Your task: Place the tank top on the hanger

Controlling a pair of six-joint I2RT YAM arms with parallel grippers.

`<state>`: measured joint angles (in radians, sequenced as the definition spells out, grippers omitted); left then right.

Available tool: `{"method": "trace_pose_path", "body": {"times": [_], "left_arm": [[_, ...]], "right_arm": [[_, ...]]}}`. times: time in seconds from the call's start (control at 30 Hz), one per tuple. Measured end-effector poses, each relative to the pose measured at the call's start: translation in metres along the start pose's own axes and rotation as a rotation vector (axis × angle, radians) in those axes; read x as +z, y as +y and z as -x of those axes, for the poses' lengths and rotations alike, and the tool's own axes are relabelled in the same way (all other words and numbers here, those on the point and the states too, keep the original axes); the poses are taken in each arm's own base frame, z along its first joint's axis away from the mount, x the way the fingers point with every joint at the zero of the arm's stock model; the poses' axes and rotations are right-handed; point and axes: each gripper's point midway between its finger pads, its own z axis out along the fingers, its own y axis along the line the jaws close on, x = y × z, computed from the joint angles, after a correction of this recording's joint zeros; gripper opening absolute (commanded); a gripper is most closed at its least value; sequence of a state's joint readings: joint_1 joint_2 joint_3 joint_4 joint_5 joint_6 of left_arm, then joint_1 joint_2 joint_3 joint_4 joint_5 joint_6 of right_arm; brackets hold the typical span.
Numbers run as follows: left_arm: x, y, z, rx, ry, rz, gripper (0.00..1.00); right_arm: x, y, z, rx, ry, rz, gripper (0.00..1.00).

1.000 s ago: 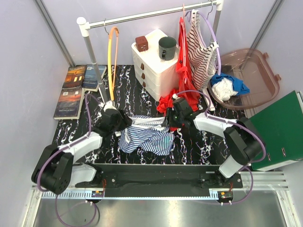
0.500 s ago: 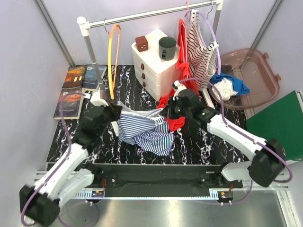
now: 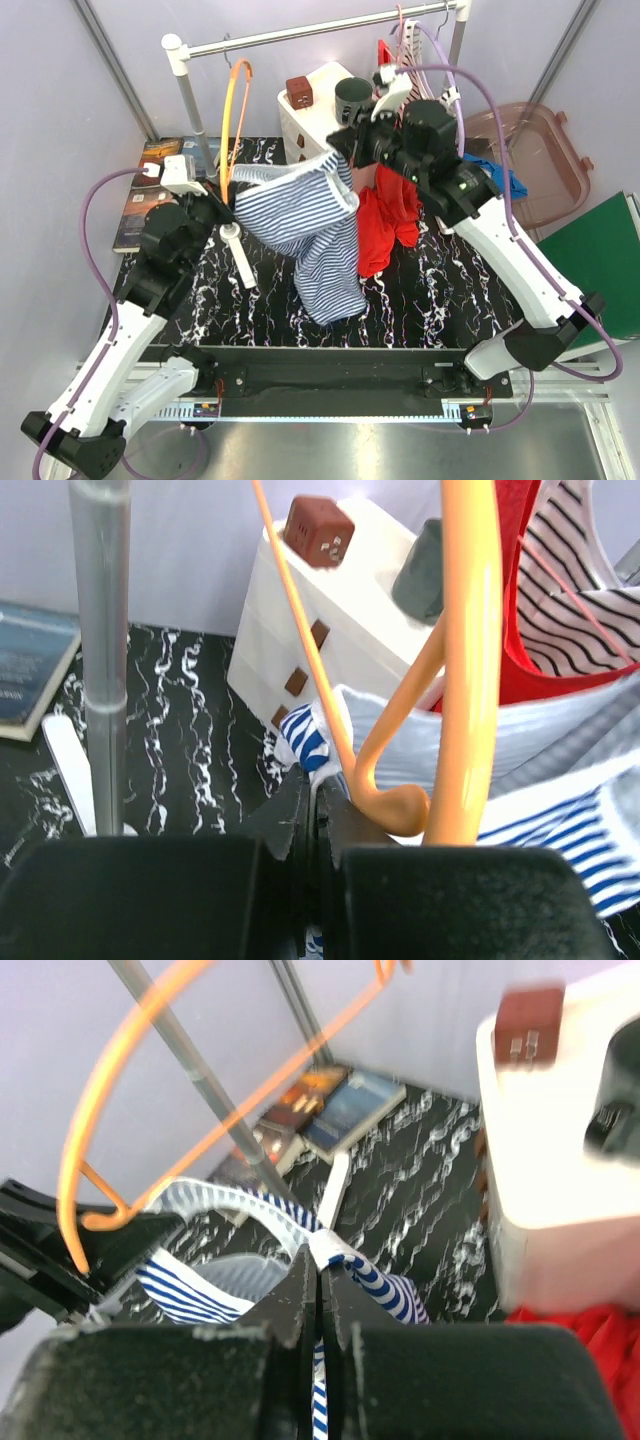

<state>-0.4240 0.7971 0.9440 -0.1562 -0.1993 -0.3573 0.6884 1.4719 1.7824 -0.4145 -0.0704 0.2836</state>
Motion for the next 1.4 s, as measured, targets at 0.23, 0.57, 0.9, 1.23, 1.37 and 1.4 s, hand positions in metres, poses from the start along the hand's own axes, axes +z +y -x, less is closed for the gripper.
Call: {"method": "trace_pose_path", "body": {"times": [0.23, 0.57, 0.9, 1.23, 1.37, 1.4], "left_arm": [[-0.004, -0.005, 0.022, 0.023, -0.054, -0.009, 0.0], [-0.017, 0.006, -0.081, -0.01, 0.108, -0.04, 0.0], [-0.059, 0.012, -0.216, -0.066, 0.449, -0.088, 0.99], [-0.056, 0.052, -0.216, 0.01, 0.509, 0.149, 0.99], [-0.05, 0.063, -0.209, -0.034, 0.492, 0.174, 0.99], [-0.05, 0.065, -0.207, -0.042, 0.479, 0.173, 0.99]], "right_arm": [[-0.01, 0.015, 0.05, -0.077, -0.096, 0.025, 0.0], [-0.019, -0.045, -0.128, -0.001, 0.259, -0.087, 0.0], [-0.098, -0.078, -0.269, 0.204, 0.531, -0.216, 0.55], [-0.102, -0.066, -0.251, 0.183, 0.525, -0.164, 0.79], [-0.096, -0.04, -0.214, 0.175, 0.457, -0.05, 0.77], [-0.095, -0.033, -0.204, 0.174, 0.439, -0.026, 0.77]]}}
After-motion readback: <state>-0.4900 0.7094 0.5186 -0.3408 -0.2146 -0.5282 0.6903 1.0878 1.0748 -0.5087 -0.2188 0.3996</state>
